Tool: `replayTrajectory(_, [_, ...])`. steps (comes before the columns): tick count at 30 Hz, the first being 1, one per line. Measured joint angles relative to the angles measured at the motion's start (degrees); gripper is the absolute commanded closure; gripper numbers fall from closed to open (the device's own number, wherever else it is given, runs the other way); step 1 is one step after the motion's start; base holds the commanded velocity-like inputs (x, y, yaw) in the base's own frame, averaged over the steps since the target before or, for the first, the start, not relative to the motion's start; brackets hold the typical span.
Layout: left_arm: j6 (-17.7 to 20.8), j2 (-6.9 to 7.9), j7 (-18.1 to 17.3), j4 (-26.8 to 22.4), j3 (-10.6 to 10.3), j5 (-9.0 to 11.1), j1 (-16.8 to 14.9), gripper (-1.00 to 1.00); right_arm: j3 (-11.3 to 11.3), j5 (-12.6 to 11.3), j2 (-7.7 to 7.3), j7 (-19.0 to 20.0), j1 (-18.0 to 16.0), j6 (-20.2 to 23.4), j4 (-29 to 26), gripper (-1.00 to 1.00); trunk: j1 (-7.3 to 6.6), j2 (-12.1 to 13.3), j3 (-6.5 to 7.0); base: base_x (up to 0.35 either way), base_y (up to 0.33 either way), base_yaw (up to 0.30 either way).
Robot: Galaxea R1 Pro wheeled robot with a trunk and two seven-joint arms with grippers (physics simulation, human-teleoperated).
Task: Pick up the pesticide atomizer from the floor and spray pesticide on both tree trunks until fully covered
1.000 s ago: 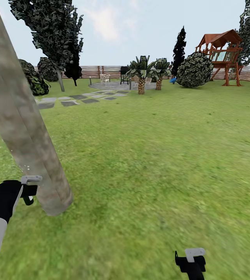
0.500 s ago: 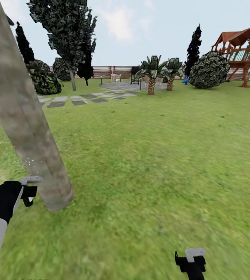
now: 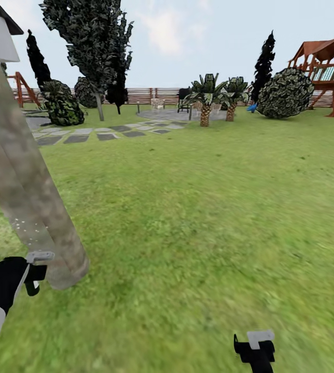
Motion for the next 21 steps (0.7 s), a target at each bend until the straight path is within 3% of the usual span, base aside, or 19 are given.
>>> replayTrajectory(5, [-0.30,-0.41,0.19,-0.07,0.11,0.17,0.23,1.00,0.00,0.05,0.00,0.00,0.00,0.00,-0.01,-1.00,0.00,0.00,0.00,0.252,-0.118,0.263])
replayTrajectory(12, [-1.74,-1.90,0.23,0.69,0.08,0.44,0.38,1.00,-0.01,0.07,0.00,0.00,0.00,0.00,0.07,-1.00,0.00,0.00,0.00,0.025,-0.006,0.276])
replayTrajectory(14, [-6.32,-3.93,0.62,4.92,0.03,0.42,0.45,1.00,-0.01,0.07,0.00,0.00,0.00,0.00,0.03,-1.00,0.00,0.00,0.00,0.009,-0.003,0.276])
replayTrajectory(16, [-9.60,-4.43,2.78,7.03,0.03,0.14,0.44,1.00,0.00,0.08,0.00,0.00,0.00,0.00,0.05,-1.00,0.00,0.00,0.00,0.070,-0.110,0.253])
replayTrajectory(21, [-11.12,-5.97,5.36,8.52,0.08,0.86,0.46,1.00,0.00,0.07,0.00,0.03,0.00,0.00,0.06,-1.00,0.00,0.00,0.00,0.112,-0.230,0.037])
